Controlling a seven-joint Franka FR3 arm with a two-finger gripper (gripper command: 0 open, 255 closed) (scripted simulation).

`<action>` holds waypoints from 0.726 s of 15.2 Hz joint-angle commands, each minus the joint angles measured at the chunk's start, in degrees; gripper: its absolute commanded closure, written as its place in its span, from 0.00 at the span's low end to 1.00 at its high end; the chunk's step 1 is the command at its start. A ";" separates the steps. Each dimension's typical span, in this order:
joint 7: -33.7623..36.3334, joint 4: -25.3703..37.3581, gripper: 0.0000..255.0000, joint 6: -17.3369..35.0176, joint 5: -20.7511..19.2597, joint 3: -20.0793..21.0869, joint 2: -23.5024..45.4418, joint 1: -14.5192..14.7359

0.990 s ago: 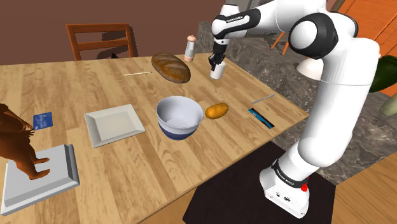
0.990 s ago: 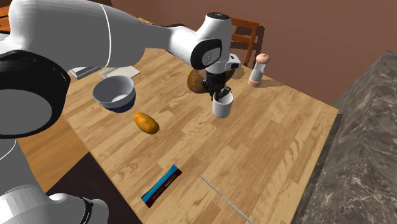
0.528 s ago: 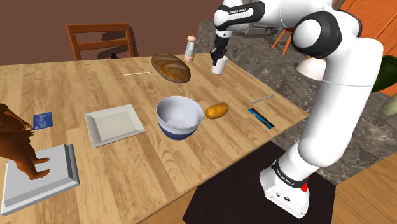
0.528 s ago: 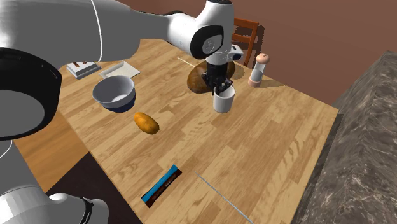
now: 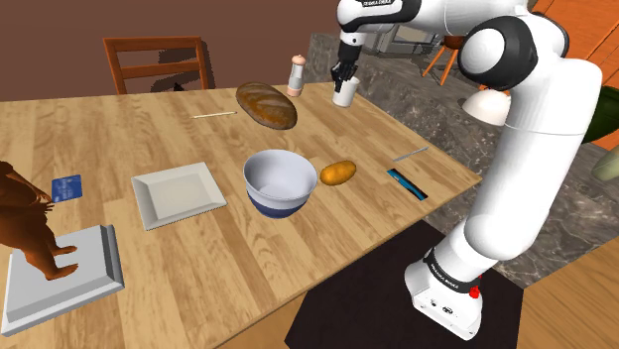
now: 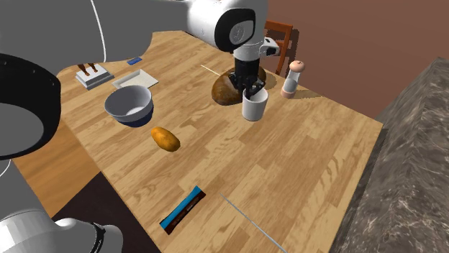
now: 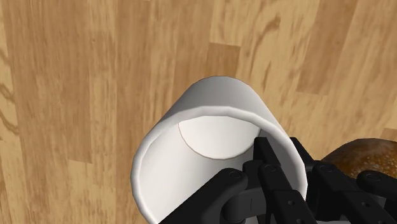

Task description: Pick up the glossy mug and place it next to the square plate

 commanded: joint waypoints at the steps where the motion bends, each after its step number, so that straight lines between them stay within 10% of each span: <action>1: 0.03 1.50 1.00 -1.64 -0.03 -0.01 -0.14 0.01; 11: 2.22 3.39 1.00 -6.46 -0.84 0.47 -3.05 1.71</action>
